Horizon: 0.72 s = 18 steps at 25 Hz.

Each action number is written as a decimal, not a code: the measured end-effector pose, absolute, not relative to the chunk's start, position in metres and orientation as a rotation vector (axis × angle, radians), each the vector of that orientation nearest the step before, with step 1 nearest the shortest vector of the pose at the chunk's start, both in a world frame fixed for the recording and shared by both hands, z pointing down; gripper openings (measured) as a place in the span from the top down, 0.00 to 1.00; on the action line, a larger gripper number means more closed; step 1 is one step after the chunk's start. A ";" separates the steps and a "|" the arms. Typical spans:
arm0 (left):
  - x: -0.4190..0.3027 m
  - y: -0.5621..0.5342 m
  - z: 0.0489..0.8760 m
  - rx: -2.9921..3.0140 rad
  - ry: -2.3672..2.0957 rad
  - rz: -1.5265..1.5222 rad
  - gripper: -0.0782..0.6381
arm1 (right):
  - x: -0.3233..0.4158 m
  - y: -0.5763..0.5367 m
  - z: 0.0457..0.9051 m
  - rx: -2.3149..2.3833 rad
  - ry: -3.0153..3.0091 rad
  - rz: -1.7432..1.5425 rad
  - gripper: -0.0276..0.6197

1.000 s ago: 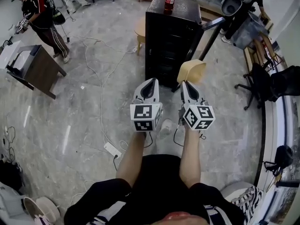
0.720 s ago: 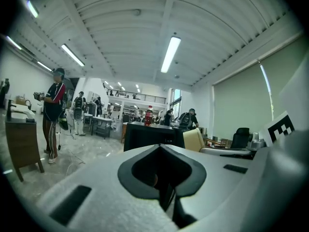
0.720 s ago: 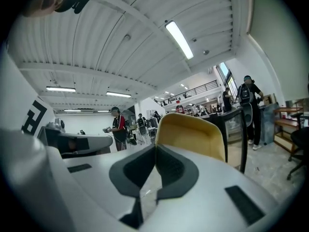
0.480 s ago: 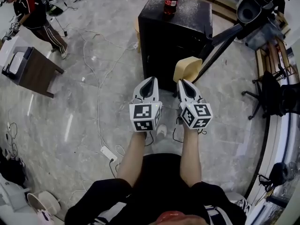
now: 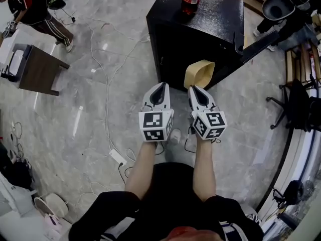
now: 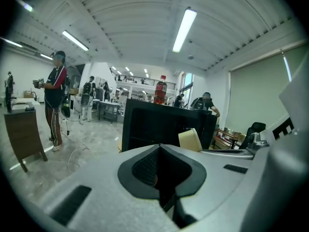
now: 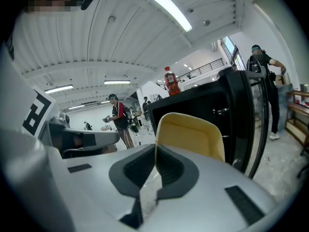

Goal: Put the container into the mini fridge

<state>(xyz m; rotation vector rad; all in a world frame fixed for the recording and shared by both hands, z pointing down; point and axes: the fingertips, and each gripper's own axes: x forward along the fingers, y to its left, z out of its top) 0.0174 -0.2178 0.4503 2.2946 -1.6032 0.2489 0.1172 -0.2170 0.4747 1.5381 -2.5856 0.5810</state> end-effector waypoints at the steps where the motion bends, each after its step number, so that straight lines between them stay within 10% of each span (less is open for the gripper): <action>1: 0.015 -0.224 0.457 2.284 -1.598 0.259 0.88 | 0.114 -0.221 0.481 1.530 -2.576 0.587 0.93; 18: -0.016 -0.283 0.532 2.195 -1.501 0.396 0.88 | 0.088 -0.273 0.612 1.184 -2.270 0.441 0.93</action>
